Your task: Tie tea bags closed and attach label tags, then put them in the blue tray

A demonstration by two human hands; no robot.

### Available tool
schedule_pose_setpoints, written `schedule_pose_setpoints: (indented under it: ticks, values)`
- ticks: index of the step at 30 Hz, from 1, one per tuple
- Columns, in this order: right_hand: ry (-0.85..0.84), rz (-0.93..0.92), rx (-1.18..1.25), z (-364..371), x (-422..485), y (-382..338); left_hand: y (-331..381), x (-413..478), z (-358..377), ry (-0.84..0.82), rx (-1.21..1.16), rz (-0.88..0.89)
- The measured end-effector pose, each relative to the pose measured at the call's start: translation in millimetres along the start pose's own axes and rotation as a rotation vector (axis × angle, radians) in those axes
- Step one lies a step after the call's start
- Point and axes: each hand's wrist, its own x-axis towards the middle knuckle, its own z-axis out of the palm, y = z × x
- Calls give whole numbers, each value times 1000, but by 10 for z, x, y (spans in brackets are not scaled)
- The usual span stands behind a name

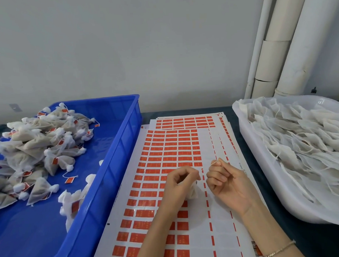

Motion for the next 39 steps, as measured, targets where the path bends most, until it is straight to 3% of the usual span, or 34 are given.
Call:
schedule_pose_setpoints:
  ticks: [3,7,11,14,16,24,29,34,39]
  values:
    - [29,-1,-93,3,13,4,6,1,-11,47,-33,-19]
    - [269,-99,-626,18,70,6,-52,26,-48,213,-49,-106]
    - [494,-403,-1160,-1,183,-57,-94,72,-56,390,-103,-180]
    - [526,-614,-1582,-54,268,-140,-88,89,-58,457,-168,-225]
    - [498,-589,-1742,-131,326,-197,-98,95,-56,464,-169,-238]
    - [500,-202,-2280,-320,404,-237,-147,103,-36,393,-16,-159]
    - [517,-190,-2276,-319,391,-239,-89,278,-88,390,60,-187]
    - [522,-213,-2202,-219,305,-183,-38,521,-128,371,285,-137]
    - [459,-438,-1972,-156,252,-147,-142,540,-147,350,296,-153]
